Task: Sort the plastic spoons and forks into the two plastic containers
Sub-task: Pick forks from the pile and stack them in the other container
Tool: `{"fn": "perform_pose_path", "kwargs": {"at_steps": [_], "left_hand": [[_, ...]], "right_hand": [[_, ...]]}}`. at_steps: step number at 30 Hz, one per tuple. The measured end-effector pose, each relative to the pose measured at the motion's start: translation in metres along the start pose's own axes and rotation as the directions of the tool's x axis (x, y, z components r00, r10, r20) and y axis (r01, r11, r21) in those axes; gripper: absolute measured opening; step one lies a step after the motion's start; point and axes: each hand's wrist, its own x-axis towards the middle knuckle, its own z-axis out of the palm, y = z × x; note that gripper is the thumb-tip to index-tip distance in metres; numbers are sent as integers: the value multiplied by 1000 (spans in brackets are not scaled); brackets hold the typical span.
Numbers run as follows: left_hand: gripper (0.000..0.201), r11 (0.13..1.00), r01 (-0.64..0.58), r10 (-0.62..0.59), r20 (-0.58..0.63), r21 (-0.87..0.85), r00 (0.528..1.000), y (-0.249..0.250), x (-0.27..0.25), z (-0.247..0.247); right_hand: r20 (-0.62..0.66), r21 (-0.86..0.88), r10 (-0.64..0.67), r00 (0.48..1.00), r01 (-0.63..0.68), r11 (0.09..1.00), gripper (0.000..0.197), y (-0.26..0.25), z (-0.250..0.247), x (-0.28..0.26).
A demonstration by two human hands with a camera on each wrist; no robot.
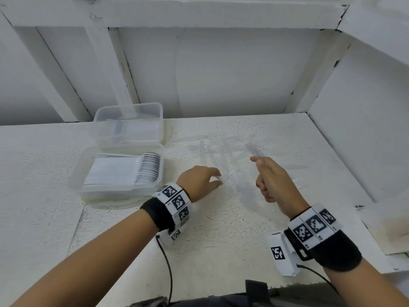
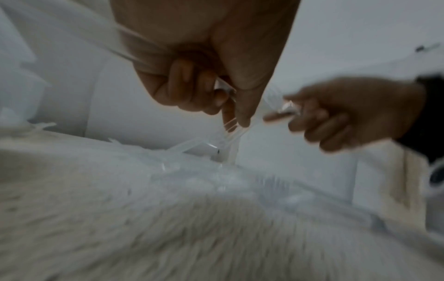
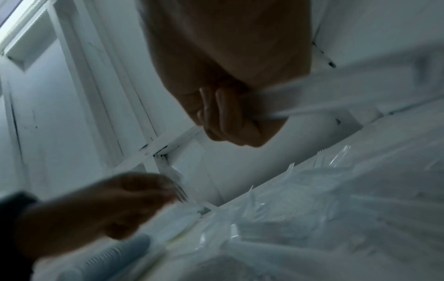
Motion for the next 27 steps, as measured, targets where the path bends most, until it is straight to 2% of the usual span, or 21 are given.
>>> {"fn": "perform_pose_path", "kwargs": {"at_steps": [2, 4, 7, 10, 13, 15, 18, 21, 23, 25, 27], "left_hand": [[33, 993, -30, 13, -142, -118, 990, 1, -8, -12], [28, 962, -42, -41, -293, -271, 955, -1, -17, -28], [16, 845, -98, -156, -418, -526, 895, -5, -29, -51], [14, 699, -130, -279, -436, -703, 856, -12, -38, -64], [16, 686, -102, -340, -441, -721, 831, -19, -42, -66], [19, 672, -125, -347, -459, -730, 818, -20, -45, -64], [25, 617, -155, -356, -450, -771, 819, -21, -49, -61], [23, 524, -172, -372, -406, -834, 835, -21, -51, -58], [22, 512, -154, -398, -393, -845, 829, -22, -51, -56], [21, 493, -159, -429, -398, -855, 811, -22, -50, -54], [19, 443, -167, -464, -385, -881, 798, -20, -48, -53]], "right_hand": [[-9, -158, -69, 998, 67, 985, 19, 3, -5, 1], [34, -361, -149, 988, 151, 920, 17, 4, -8, 2], [184, -565, -189, 965, 261, 783, 24, 1, -4, 7], [373, -757, -163, 913, 401, 516, 32, -8, 9, 20], [493, -824, -71, 867, 492, 281, 36, -19, 28, 41], [537, -835, -23, 843, 536, 125, 39, -24, 39, 53], [557, -825, 48, 829, 559, -82, 30, -30, 52, 64], [563, -813, 65, 824, 566, -136, 18, -28, 58, 70], [579, -803, 57, 813, 581, -134, 9, -24, 58, 73], [597, -791, 52, 801, 598, -130, 8, -19, 56, 77], [604, -784, 61, 794, 607, -131, 16, -15, 55, 79]]}}
